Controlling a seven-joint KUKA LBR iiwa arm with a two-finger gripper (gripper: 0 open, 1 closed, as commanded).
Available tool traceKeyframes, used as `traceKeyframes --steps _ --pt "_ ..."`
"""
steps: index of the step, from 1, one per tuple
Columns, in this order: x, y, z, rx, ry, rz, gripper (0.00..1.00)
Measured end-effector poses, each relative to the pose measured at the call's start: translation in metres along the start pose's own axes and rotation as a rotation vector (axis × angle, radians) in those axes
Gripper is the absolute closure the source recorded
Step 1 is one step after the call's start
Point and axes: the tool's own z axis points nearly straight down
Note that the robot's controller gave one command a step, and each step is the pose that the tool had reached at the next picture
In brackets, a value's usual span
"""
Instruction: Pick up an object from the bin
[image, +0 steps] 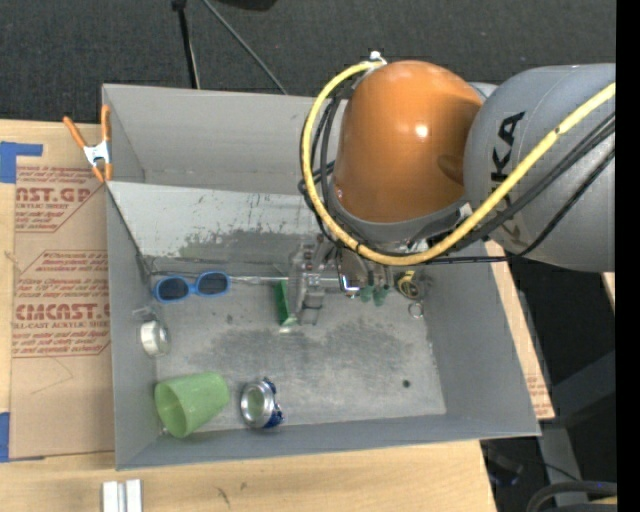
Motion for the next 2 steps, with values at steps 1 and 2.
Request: traceKeyframes --steps 1,2 --pt "-0.018 0.048 0.098 0.004 0.015 0.102 1.0" --pt "0.002 0.095 0.144 0.005 0.014 0.289 1.0"
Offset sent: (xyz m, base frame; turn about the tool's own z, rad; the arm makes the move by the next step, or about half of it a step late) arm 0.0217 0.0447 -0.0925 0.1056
